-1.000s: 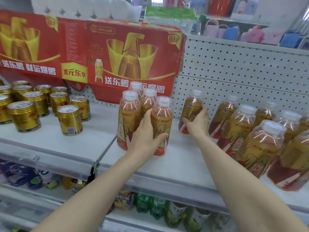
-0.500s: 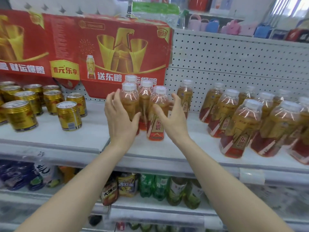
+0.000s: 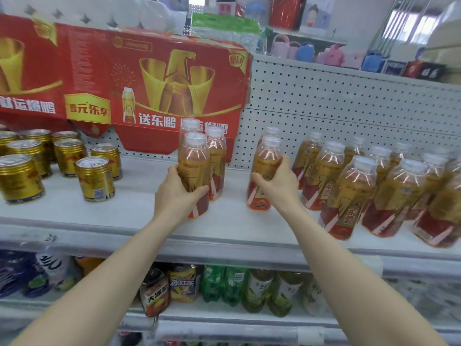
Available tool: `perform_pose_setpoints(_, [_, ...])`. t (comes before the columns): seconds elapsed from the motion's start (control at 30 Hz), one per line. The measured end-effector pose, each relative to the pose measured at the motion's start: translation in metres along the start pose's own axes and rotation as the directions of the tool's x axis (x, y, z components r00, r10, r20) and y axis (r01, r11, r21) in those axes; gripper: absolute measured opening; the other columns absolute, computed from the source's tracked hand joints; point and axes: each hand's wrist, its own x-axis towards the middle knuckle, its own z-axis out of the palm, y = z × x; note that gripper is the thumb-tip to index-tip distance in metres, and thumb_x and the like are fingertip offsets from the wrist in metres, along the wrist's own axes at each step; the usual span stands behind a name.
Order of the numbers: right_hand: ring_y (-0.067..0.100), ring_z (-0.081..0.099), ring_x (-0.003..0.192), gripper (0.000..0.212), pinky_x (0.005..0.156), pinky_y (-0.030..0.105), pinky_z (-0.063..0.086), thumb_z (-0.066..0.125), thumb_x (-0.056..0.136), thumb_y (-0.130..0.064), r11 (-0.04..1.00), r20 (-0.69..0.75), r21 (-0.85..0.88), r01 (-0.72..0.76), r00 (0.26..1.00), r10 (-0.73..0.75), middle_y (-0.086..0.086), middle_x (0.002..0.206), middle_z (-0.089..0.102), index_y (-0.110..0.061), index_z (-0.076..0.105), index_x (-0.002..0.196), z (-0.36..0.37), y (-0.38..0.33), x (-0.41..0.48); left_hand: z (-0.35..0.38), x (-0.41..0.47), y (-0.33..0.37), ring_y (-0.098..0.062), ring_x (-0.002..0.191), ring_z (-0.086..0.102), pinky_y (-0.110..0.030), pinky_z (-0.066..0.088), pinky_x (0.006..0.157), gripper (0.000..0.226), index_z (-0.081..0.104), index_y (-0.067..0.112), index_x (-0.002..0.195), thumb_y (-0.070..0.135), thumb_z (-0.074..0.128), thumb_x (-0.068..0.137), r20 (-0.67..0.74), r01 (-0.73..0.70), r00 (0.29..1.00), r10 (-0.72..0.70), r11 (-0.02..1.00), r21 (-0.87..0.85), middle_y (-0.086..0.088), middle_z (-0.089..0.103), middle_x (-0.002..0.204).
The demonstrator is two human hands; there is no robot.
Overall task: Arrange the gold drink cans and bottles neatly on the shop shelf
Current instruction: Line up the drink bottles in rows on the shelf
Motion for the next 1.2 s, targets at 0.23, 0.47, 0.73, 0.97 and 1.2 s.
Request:
perform_pose_setpoints(0.23, [0.025, 0.062, 0.1, 0.068, 0.089, 0.049, 0.054, 0.075, 0.08, -0.04, 0.999, 0.014, 0.009, -0.04, 0.999, 0.04, 0.003, 0.112, 0.062, -0.017, 0.037, 0.132, 0.0, 0.011, 0.026, 0.012, -0.012, 0.014, -0.012, 0.103, 0.053, -0.028, 0.044, 0.083, 0.079, 0.037, 0.024, 0.14, 0.042, 0.079, 0.076, 0.082, -0.056, 0.995, 0.061, 0.996, -0.063, 0.014, 0.053, 0.11])
perform_pose_setpoints(0.47, [0.024, 0.06, 0.106, 0.072, 0.092, 0.047, 0.054, 0.075, 0.083, -0.038, 0.998, 0.078, 0.033, -0.049, 0.996, 0.047, 0.003, 0.119, 0.06, -0.019, 0.033, 0.139, -0.004, 0.01, 0.028, 0.011, -0.014, 0.014, -0.007, 0.103, 0.049, -0.025, 0.043, 0.082, 0.081, 0.033, 0.024, 0.144, 0.041, 0.078, 0.079, 0.126, -0.065, 0.989, 0.078, 0.993, -0.101, 0.015, 0.051, 0.115])
perform_pose_setpoints(0.73, [0.023, 0.062, 0.104, 0.063, 0.084, 0.036, 0.054, 0.074, 0.087, -0.029, 0.996, 0.15, 0.009, -0.084, 0.985, 0.082, 0.005, 0.121, 0.06, -0.013, 0.035, 0.134, -0.021, 0.003, 0.016, 0.009, -0.013, 0.012, -0.021, 0.122, 0.053, -0.027, 0.042, 0.087, 0.08, 0.032, 0.022, 0.145, 0.037, 0.078, 0.08, 0.164, -0.091, 0.981, 0.101, 0.994, -0.065, 0.003, 0.056, 0.133])
perform_pose_setpoints(0.97, [0.028, 0.06, 0.117, 0.075, 0.095, 0.044, 0.053, 0.075, 0.086, -0.033, 0.994, 0.137, -0.019, -0.104, 0.985, 0.105, 0.007, 0.131, 0.057, -0.015, 0.03, 0.144, -0.029, -0.007, 0.001, 0.006, -0.014, 0.016, -0.024, 0.118, 0.056, -0.035, 0.048, 0.088, 0.079, 0.036, 0.022, 0.141, 0.041, 0.079, 0.077, 0.157, -0.068, 0.985, 0.068, 0.998, -0.007, 0.001, 0.059, 0.132])
perform_pose_setpoints(1.2, [0.033, 0.039, 0.136, 0.057, 0.117, 0.044, 0.03, 0.065, 0.091, -0.016, 0.843, -0.293, -0.363, 0.396, 0.81, -0.507, 0.013, 0.136, 0.049, -0.009, 0.041, 0.142, -0.089, -0.007, -0.024, 0.018, -0.037, 0.036, -0.021, 0.115, 0.058, -0.04, 0.05, 0.094, 0.084, 0.04, 0.021, 0.139, 0.044, 0.084, 0.07, 0.161, -0.084, 0.983, 0.086, 0.996, -0.02, 0.002, 0.062, 0.128])
